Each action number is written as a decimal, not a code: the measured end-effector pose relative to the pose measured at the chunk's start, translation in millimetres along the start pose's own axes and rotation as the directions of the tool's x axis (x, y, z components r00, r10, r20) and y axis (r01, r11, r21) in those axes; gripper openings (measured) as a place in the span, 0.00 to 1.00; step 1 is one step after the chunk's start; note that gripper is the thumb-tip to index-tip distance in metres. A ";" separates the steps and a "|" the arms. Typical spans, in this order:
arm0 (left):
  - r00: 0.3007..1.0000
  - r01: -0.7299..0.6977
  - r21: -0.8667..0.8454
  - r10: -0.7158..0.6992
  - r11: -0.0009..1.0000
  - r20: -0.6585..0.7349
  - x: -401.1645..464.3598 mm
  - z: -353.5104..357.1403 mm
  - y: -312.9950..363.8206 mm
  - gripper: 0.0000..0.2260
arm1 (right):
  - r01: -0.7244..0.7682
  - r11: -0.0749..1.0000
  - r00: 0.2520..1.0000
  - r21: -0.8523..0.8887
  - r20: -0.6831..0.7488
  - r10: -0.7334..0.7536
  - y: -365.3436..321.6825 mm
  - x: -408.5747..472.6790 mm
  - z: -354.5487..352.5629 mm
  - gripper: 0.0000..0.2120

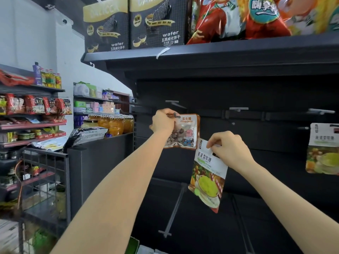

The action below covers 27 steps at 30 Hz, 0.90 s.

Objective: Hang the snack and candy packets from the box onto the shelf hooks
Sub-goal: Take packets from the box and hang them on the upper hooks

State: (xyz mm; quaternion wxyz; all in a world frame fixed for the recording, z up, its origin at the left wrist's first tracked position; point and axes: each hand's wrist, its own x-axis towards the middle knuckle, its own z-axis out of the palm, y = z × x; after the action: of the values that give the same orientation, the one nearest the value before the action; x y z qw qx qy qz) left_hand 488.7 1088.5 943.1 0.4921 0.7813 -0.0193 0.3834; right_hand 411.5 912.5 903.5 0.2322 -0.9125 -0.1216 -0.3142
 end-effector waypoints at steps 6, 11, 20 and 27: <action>0.977 -0.108 0.424 0.176 0.899 -0.123 -29.3 1.9 -11.4 0.20 | 0.000 1.000 0.999 0.016 -0.049 0.001 7.6 -0.9 -3.5 0.13; 0.962 -0.271 0.087 0.273 0.959 -0.018 -79.8 19.1 -26.8 0.09 | 0.009 0.997 1.000 0.082 -0.025 -0.007 13.8 -2.3 -1.8 0.14; 0.771 -0.415 -0.195 0.457 0.889 0.443 -118.3 37.9 2.8 0.12 | 0.027 0.978 0.999 0.207 -0.024 -0.022 53.6 -33.8 -35.6 0.12; 0.750 -0.467 -0.308 0.556 0.829 0.359 -164.4 90.4 59.4 0.16 | 0.070 0.957 0.982 0.283 -0.189 -0.016 116.8 -68.2 -98.4 0.08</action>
State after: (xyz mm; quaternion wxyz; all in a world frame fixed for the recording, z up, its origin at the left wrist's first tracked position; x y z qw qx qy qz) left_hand 401.0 930.0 866.2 0.4262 0.7574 -0.3805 0.3162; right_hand 350.9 757.3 888.3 0.3659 -0.8330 -0.1640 -0.3812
